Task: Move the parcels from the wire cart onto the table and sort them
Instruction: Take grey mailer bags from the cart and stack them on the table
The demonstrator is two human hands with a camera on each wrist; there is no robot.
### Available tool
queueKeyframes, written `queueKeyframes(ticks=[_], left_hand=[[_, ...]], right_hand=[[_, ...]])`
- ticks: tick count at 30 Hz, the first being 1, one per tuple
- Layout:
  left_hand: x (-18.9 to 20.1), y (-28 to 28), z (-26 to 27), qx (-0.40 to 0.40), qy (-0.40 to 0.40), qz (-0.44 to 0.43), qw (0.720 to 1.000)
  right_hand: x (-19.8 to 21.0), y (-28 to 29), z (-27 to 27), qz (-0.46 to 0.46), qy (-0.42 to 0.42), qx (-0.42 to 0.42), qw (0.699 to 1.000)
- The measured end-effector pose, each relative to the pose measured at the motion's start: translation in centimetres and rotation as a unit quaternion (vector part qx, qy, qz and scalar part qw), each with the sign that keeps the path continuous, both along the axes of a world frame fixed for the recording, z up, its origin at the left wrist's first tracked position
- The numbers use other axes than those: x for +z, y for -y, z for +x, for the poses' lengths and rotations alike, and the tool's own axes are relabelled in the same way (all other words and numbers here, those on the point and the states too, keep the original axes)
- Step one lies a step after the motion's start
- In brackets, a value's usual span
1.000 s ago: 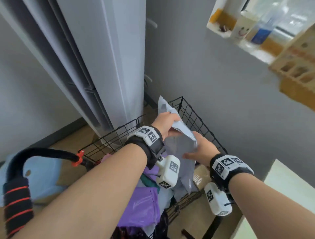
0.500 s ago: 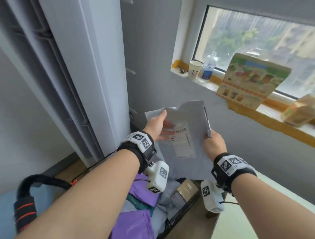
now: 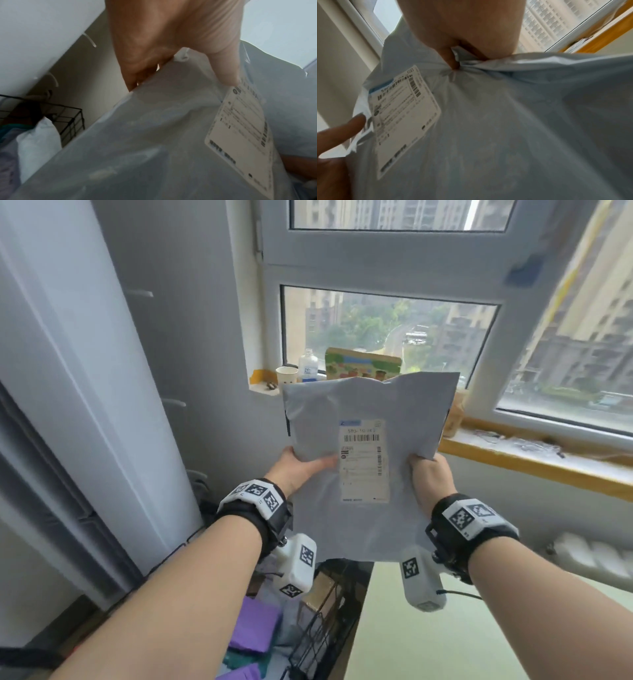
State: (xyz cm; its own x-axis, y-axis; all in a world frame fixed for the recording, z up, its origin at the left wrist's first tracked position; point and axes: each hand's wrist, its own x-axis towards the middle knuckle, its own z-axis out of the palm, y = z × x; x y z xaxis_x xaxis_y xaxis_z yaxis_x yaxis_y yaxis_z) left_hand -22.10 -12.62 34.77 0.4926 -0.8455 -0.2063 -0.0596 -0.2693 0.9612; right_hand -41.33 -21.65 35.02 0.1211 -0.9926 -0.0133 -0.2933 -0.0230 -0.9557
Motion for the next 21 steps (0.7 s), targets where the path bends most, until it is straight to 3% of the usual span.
queueKeyframes(ticks=[3,8,12,21], left_hand=[[0.8,1.6,-5.9,-0.028,-0.006,-0.016,0.999],[-2.4,4.9,-16.1,-0.121,-0.005,0.007,0.993],[-1.7,5.6,-25.7,-0.188,0.005,0.024,0.982],[-4.0,8.4,-43.2,-0.198,0.007,0.055,0.979]], right_hand=[[0.6,0.5,-6.1,0.008,0.016,-0.029,0.999],[0.6,1.4,-18.3,0.022,0.014,-0.069,0.997],[0.1,2.0,-27.7,0.037,-0.005,-0.100,0.994],[-1.1,1.5,-45.6,0.048,-0.133,-0.147,0.979]])
